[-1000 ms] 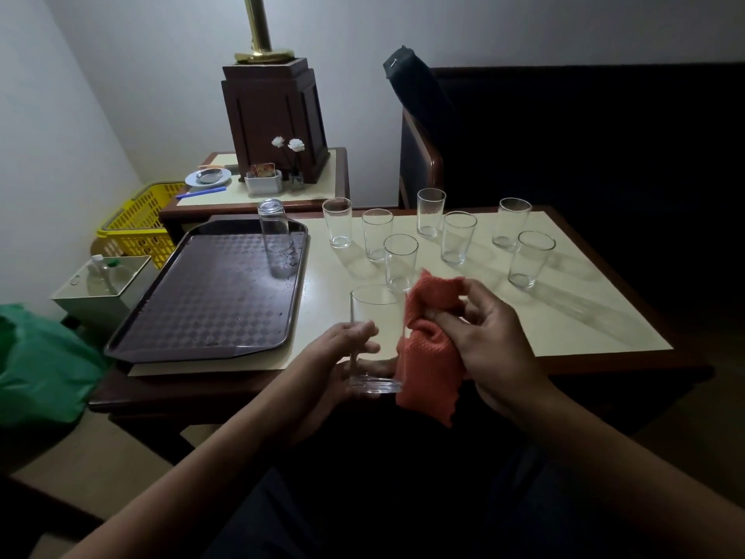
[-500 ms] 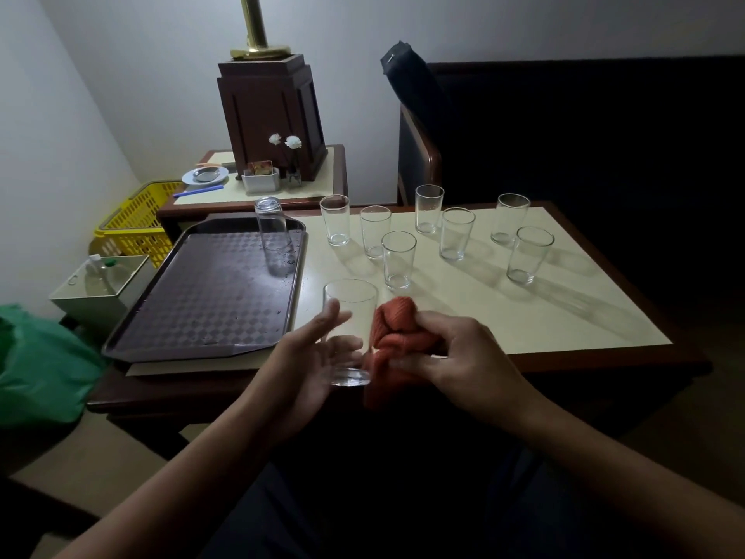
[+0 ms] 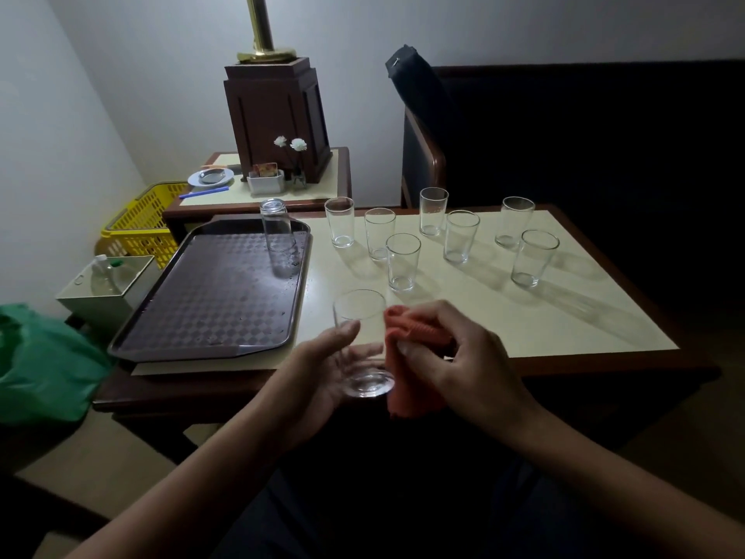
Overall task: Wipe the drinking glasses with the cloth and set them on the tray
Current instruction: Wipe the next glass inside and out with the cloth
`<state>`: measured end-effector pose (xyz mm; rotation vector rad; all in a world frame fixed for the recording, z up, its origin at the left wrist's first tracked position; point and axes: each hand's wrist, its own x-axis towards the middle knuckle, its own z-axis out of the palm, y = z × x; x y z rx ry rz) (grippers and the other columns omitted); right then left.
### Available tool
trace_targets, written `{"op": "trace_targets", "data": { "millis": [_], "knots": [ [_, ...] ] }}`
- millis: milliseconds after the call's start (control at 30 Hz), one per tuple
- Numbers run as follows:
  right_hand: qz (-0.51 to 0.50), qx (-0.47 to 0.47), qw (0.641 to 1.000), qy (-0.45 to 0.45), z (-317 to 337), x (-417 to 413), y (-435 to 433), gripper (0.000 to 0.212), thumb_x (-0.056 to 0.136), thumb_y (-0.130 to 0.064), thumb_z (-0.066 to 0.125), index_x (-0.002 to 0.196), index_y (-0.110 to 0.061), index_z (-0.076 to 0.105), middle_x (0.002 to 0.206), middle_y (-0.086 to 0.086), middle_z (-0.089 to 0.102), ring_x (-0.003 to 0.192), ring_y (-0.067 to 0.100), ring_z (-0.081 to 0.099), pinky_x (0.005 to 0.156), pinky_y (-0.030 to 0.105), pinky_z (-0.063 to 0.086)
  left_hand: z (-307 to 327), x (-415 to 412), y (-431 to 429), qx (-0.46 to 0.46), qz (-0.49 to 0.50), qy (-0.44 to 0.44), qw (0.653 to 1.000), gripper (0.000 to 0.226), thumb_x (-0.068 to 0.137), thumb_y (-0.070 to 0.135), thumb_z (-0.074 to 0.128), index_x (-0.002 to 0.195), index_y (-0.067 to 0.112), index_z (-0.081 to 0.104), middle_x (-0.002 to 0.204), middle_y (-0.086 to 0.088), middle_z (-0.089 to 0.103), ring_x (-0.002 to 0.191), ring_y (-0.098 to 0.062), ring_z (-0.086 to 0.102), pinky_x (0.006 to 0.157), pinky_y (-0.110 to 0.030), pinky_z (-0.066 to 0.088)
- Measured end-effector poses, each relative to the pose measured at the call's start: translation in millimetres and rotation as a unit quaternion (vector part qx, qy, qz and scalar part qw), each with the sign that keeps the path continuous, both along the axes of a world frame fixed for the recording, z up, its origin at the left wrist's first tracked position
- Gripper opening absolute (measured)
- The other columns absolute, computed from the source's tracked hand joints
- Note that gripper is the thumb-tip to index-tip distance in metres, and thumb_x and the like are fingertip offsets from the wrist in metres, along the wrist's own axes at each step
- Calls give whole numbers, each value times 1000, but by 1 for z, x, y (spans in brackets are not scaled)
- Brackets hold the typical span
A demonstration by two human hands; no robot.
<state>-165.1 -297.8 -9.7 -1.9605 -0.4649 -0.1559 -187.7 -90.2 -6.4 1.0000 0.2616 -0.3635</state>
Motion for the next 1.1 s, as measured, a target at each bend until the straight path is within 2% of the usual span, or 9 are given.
{"op": "trace_targets", "data": {
  "millis": [100, 200, 267, 400, 567, 700, 833, 933, 1100],
  "knots": [
    [42, -25, 997, -63, -5, -7, 8, 21, 86, -22, 87, 103, -28, 77, 108, -17, 71, 108, 6, 69, 90, 16, 52, -1, 3, 9, 25, 0, 10, 1000, 71, 80, 37, 70, 142, 6, 51, 136, -26, 59, 104, -36, 66, 70, -38, 62],
    [0, 25, 999, -26, -3, 0, 8, 26, 85, -25, 89, 106, -30, 74, 105, -15, 74, 102, 6, 72, 88, 30, 60, 3, -3, 6, 29, -69, -16, 997, 43, 89, 40, 70, 113, 5, 62, 98, -19, 61, 81, -29, 65, 71, -35, 55],
    [-37, 68, 996, 43, 2, 6, 3, 29, 86, -31, 88, 109, -34, 71, 101, -15, 77, 96, 2, 74, 85, 32, 63, 3, -6, 0, 36, -112, -39, 992, 43, 96, 41, 64, 117, 4, 59, 97, -22, 61, 80, -29, 63, 73, -33, 53],
    [8, 18, 998, 62, 1, -1, 1, 21, 86, -31, 87, 103, -32, 74, 94, -13, 77, 87, 3, 73, 79, 27, 59, -1, 1, 0, 96, -30, -43, 994, 54, 84, 43, 73, 118, 3, 60, 115, -15, 65, 87, -23, 69, 72, -31, 58],
    [70, 48, 993, 84, -6, -7, 13, 22, 88, -16, 86, 103, -28, 75, 99, -9, 78, 89, 10, 75, 81, 30, 61, -3, 7, 23, 94, -43, -85, 991, 65, 79, 51, 79, 133, 18, 67, 92, -3, 54, 74, -15, 51, 74, -33, 41],
    [-19, 206, 967, 152, -4, 9, 9, 24, 92, -14, 81, 109, -29, 73, 107, 3, 76, 106, 25, 76, 85, 46, 66, -1, 7, 12, 5, -48, -78, 996, 75, 79, 49, 84, 132, 8, 53, 114, -21, 69, 92, -32, 67, 73, -39, 61],
    [62, 184, 964, 179, -13, -5, 17, 30, 85, -13, 87, 106, -28, 72, 107, 8, 77, 102, 34, 76, 91, 50, 63, -9, 9, 9, -4, 29, 0, 1000, 77, 89, 61, 55, 139, 2, 52, 124, -15, 70, 100, -30, 69, 79, -44, 62],
    [112, 141, 967, 180, -19, -12, 24, 31, 79, -17, 90, 102, -27, 71, 108, 10, 76, 100, 33, 77, 90, 45, 63, -10, 7, 14, 33, 21, -2, 999, 77, 90, 71, 57, 139, 12, 61, 134, -17, 60, 115, -35, 60, 104, -54, 48],
    [-34, 260, 946, 191, -2, 15, 8, 27, 84, -16, 86, 103, -30, 73, 108, 10, 76, 96, 26, 76, 80, 40, 63, -5, -6, 0, 59, -146, -95, 983, 51, 86, 22, 74, 137, 18, 64, 112, -17, 66, 98, -26, 66, 90, -39, 54]
  ]
}}
